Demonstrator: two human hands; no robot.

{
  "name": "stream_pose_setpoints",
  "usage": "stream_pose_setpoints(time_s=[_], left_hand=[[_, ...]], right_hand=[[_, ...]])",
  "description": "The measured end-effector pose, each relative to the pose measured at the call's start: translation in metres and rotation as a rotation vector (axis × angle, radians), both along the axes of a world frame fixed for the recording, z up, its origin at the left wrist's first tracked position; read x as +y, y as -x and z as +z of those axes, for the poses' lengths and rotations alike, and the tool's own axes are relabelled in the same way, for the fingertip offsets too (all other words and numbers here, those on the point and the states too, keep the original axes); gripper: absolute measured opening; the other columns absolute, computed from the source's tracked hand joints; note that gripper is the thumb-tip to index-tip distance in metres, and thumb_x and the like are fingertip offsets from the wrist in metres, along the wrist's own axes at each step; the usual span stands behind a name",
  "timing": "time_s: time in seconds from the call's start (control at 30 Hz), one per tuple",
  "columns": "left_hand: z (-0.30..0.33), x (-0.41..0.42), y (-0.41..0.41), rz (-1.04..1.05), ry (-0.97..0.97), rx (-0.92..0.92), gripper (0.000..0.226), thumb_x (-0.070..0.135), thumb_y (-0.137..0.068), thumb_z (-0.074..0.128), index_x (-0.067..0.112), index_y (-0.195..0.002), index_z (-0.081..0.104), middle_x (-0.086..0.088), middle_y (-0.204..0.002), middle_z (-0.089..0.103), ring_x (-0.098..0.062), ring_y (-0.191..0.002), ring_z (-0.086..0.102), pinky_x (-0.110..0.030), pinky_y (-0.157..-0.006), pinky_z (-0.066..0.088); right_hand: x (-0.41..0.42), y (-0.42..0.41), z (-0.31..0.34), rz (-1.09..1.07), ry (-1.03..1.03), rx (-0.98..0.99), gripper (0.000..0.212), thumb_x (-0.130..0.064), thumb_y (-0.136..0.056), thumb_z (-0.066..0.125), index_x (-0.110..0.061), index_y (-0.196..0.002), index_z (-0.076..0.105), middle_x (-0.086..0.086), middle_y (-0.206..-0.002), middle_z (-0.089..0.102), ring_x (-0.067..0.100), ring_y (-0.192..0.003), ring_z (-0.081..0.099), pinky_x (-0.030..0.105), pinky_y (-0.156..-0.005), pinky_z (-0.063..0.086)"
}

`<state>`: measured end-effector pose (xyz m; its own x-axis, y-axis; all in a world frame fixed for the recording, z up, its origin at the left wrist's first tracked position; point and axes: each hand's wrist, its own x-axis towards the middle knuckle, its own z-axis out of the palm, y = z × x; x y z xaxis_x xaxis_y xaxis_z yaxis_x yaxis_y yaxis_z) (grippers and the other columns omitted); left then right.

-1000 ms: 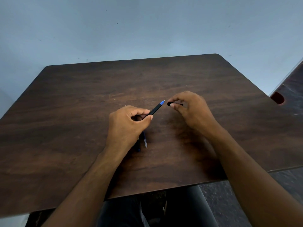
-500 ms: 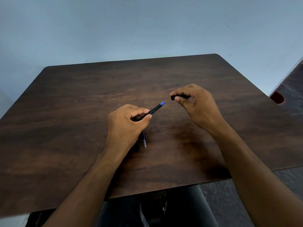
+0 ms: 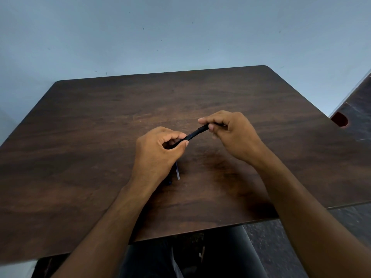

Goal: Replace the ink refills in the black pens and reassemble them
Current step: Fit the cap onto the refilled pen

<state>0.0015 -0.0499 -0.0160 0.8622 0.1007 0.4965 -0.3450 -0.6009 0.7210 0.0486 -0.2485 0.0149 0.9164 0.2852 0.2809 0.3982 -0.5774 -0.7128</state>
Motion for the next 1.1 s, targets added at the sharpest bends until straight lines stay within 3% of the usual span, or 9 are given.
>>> stream_pose_setpoints(time_s=[0.1, 0.23, 0.4, 0.53, 0.63, 0.8, 1.1], left_hand=[[0.001, 0.001, 0.001, 0.0, -0.009, -0.005, 0.019, 0.015, -0.079, 0.084, 0.021, -0.096, 0.079, 0.013, -0.086, 0.071, -0.003, -0.081, 0.066, -0.008, -0.07, 0.049], [0.002, 0.0, 0.001, 0.006, -0.011, -0.032, 0.019, 0.018, -0.078, 0.084, 0.027, -0.093, 0.078, 0.017, -0.086, 0.071, -0.001, -0.081, 0.067, -0.007, -0.07, 0.049], [0.0, 0.002, -0.001, 0.027, -0.029, -0.001, 0.02, 0.024, -0.077, 0.085, 0.029, -0.095, 0.079, 0.025, -0.086, 0.069, 0.005, -0.082, 0.065, -0.004, -0.07, 0.046], [-0.001, 0.003, -0.003, 0.028, -0.012, -0.007, 0.022, 0.021, -0.076, 0.086, 0.027, -0.097, 0.079, 0.021, -0.088, 0.071, 0.004, -0.084, 0.066, -0.005, -0.073, 0.048], [-0.002, 0.004, -0.003, 0.036, -0.007, -0.009, 0.023, 0.022, -0.076, 0.086, 0.027, -0.097, 0.079, 0.022, -0.089, 0.071, 0.003, -0.086, 0.066, -0.006, -0.074, 0.048], [-0.003, 0.005, -0.004, 0.024, 0.014, -0.023, 0.023, 0.019, -0.074, 0.087, 0.024, -0.096, 0.08, 0.018, -0.09, 0.073, -0.001, -0.087, 0.068, -0.009, -0.075, 0.05], [-0.001, 0.002, -0.005, -0.005, 0.09, -0.014, 0.026, 0.015, -0.069, 0.088, 0.016, -0.094, 0.082, 0.01, -0.088, 0.075, -0.003, -0.086, 0.07, -0.012, -0.079, 0.051]], right_hand=[[-0.006, -0.002, -0.003, -0.001, -0.135, 0.058, 0.031, 0.006, -0.098, 0.058, -0.01, -0.119, 0.074, -0.008, -0.1, 0.073, 0.004, -0.071, 0.066, 0.017, -0.078, 0.054], [-0.011, -0.005, -0.007, 0.02, -0.246, 0.09, 0.032, 0.01, -0.094, 0.061, -0.009, -0.115, 0.075, 0.001, -0.106, 0.077, 0.021, -0.08, 0.073, 0.028, -0.085, 0.06], [-0.014, -0.008, -0.01, 0.057, -0.339, 0.131, 0.038, 0.015, -0.09, 0.064, -0.008, -0.119, 0.073, 0.005, -0.107, 0.077, 0.018, -0.101, 0.075, 0.029, -0.085, 0.061], [-0.016, -0.009, -0.014, 0.034, -0.485, 0.223, 0.04, 0.012, -0.085, 0.072, -0.004, -0.122, 0.071, 0.011, -0.11, 0.077, 0.021, -0.1, 0.076, 0.032, -0.087, 0.062], [-0.017, -0.008, -0.016, -0.002, -0.703, 0.354, 0.029, 0.005, -0.085, 0.075, 0.003, -0.114, 0.072, 0.019, -0.101, 0.078, 0.03, -0.092, 0.077, 0.035, -0.081, 0.064], [-0.02, -0.006, -0.017, -0.051, -0.641, 0.352, 0.016, 0.0, -0.088, 0.074, 0.002, -0.104, 0.077, 0.02, -0.081, 0.074, 0.024, -0.069, 0.068, 0.028, -0.062, 0.06], [-0.015, -0.003, -0.017, -0.036, -0.664, 0.36, 0.02, 0.008, -0.086, 0.072, 0.002, -0.104, 0.076, 0.019, -0.083, 0.074, 0.018, -0.07, 0.069, 0.027, -0.069, 0.063]])
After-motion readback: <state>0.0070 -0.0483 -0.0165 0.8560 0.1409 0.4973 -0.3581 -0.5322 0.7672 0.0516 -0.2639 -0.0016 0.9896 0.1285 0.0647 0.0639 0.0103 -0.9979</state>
